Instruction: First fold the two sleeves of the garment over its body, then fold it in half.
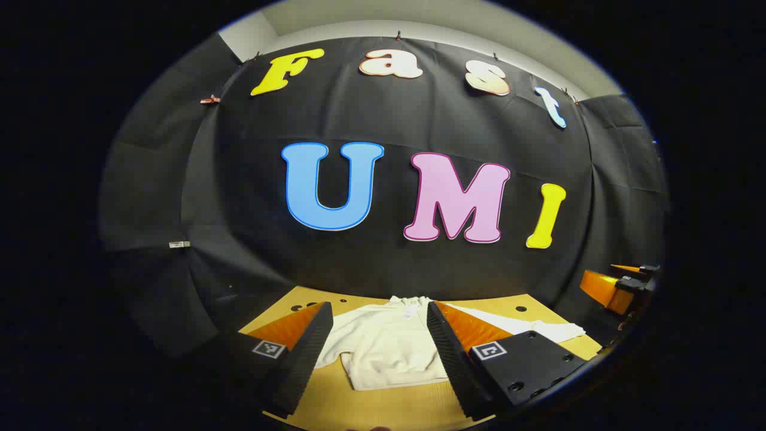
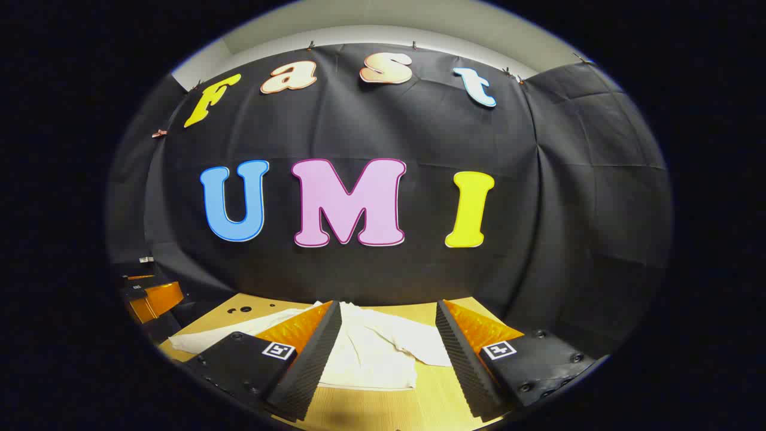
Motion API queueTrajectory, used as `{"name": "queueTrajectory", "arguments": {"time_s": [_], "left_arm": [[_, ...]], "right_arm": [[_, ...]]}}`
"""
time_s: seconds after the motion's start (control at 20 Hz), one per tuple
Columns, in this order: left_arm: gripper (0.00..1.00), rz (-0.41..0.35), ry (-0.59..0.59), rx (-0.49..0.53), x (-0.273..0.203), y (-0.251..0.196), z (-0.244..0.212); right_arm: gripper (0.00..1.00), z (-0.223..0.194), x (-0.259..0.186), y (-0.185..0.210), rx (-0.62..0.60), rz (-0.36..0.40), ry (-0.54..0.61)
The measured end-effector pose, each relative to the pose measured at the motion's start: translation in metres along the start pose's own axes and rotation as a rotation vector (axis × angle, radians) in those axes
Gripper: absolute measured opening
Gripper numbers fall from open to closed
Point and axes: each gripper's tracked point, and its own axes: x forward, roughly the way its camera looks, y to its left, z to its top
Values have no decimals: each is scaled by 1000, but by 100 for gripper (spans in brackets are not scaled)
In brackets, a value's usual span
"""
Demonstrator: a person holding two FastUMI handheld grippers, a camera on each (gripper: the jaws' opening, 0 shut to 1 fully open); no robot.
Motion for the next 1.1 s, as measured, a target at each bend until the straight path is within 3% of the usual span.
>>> {"name": "queueTrajectory", "arguments": {"time_s": [0.3, 0.55, 1.1], "left_arm": [[97, 0, 24, 24, 14, -2, -2], [97, 19, 24, 36, 20, -3, -2], [97, -17, 36, 54, 33, -24, -10]], "right_arm": [[97, -15, 15, -9, 16, -2, 34], [98, -26, 22, -5, 24, 41, 63], [98, -38, 53, -42, 36, -22, 86]]}}
